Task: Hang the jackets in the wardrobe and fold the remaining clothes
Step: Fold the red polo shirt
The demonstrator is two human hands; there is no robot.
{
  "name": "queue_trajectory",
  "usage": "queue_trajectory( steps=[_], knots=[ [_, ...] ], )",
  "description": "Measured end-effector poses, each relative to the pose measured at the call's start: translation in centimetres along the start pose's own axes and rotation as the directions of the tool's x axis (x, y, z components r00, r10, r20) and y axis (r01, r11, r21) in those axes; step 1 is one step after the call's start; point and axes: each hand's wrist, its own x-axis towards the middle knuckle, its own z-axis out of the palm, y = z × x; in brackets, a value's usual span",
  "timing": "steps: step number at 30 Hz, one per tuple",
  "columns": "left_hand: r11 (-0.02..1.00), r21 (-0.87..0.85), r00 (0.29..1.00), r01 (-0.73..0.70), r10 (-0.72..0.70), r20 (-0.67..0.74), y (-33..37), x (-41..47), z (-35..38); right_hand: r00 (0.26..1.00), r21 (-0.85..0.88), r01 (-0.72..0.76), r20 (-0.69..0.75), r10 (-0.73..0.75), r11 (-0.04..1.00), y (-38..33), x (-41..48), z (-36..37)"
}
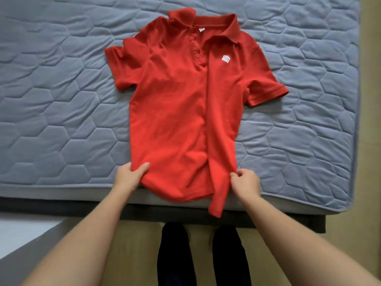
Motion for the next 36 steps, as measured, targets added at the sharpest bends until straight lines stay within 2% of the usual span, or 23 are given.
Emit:
queue_trajectory(
  steps=[2, 4, 5, 7, 9, 10, 11, 12, 14, 15, 16, 19, 21, 23, 25, 27, 29, 32, 34, 35, 36],
  knots=[
    [1.0, 0.016, 0.99, -0.027, 0.029, -0.14, -0.4, -0.7, -1.7, 0.981, 0.137, -0.134, -0.119, 0.151, 0.981, 1.2, 0.7, -2.2],
    [0.998, 0.055, 0.982, -0.034, 0.043, -0.183, -0.9, -1.5, -3.4, 0.961, 0.232, -0.186, -0.158, 0.225, 0.955, 2.6, 1.5, -4.3],
    [0.993, 0.106, 0.987, -0.057, 0.072, -0.14, -1.1, -1.9, -3.9, 0.973, 0.25, -0.159, -0.124, 0.194, 0.955, 3.2, 1.6, -5.1],
    [0.951, 0.272, 0.989, -0.146, 0.137, 0.051, -1.8, -2.7, -4.5, 0.996, 0.269, -0.094, 0.028, 0.09, 0.959, 4.4, 1.3, -5.7],
    [0.873, 0.416, 0.953, -0.256, 0.156, 0.26, -2.9, -3.1, -4.4, 0.966, 0.208, -0.104, 0.253, 0.05, 0.973, 6.2, 0.5, -5.3],
    [0.853, 0.439, 0.941, -0.283, 0.159, 0.298, -3.6, -3.0, -4.4, 0.941, 0.148, -0.115, 0.333, 0.06, 0.982, 7.2, 0.4, -5.0],
    [0.865, 0.424, 0.946, -0.267, 0.153, 0.284, -4.3, -2.7, -4.5, 0.927, 0.119, -0.132, 0.365, 0.081, 0.984, 8.1, 0.3, -4.7],
    [0.912, 0.361, 0.968, -0.192, 0.116, 0.221, -4.7, -2.5, -4.6, 0.925, 0.134, -0.159, 0.367, 0.1, 0.978, 8.8, 0.1, -4.6],
    [0.989, 0.145, 0.994, 0.024, -0.039, 0.103, -6.1, -2.4, -5.1, 0.924, 0.23, -0.252, 0.346, 0.163, 0.94, 10.1, -0.5, -4.6],
    [0.99, 0.081, 0.99, 0.116, -0.122, 0.075, -6.8, -2.5, -5.4, 0.925, 0.231, -0.279, 0.326, 0.196, 0.932, 10.8, -0.8, -4.8],
    [0.978, 0.089, 0.979, 0.186, -0.192, 0.066, -7.6, -2.7, -5.7, 0.932, 0.177, -0.276, 0.291, 0.218, 0.945, 11.6, -1.1, -4.8],
    [0.936, 0.208, 0.947, 0.285, -0.308, 0.086, -9.2, -3.3, -5.9, 0.939, 0.008, -0.266, 0.227, 0.258, 0.964, 12.9, -2.0, -5.2],
    [0.899, 0.354, 0.947, 0.259, -0.308, 0.089, -8.8, -3.7, -5.8, 0.94, -0.084, -0.237, 0.232, 0.25, 0.968, 12.6, -2.3, -5.4],
    [0.782, 0.583, 0.944, 0.222, -0.322, 0.072, -7.4, -4.0, -5.6, 0.944, -0.221, -0.169, 0.246, 0.222, 0.961, 11.5, -2.3, -5.7],
    [0.679, 0.689, 0.938, 0.252, -0.346, -0.003, -5.5, -3.9, -5.5, 0.953, -0.276, -0.154, 0.214, 0.216, 0.949, 9.9, -1.7, -6.1],
    [0.666, 0.716, 0.96, 0.21, -0.28, -0.022, -3.0, -3.5, -5.1, 0.967, -0.254, -0.143, 0.169, 0.189, 0.957, 8.0, -0.8, -6.6],
    [0.64, 0.763, 0.987, 0.086, -0.16, 0.023, -0.1, -2.6, -4.2, 0.984, -0.202, -0.099, 0.127, 0.126, 0.974, 5.7, 0.7, -7.1],
    [0.561, 0.812, 0.986, -0.16, 0.122, 0.11, 4.8, -0.6, -1.5, 1.0, -0.047, -0.027, 0.005, 0.027, 0.999, 2.0, 4.5, -7.9],
    [0.496, 0.81, 0.934, -0.313, 0.317, 0.166, 7.8, 1.0, 1.1, 0.999, 0.188, -0.019, -0.043, 0.027, 0.982, -0.6, 7.9, -8.4],
    [0.469, 0.796, 0.894, -0.382, 0.407, 0.189, 9.2, 2.1, 2.6, 0.998, 0.382, -0.052, -0.025, 0.066, 0.923, -2.1, 9.6, -8.8],
    [0.437, 0.783, 0.851, -0.443, 0.48, 0.213, 10.5, 3.2, 4.2, 0.994, 0.577, -0.103, 0.028, 0.107, 0.81, -3.6, 11.1, -9.4]
  ],
)
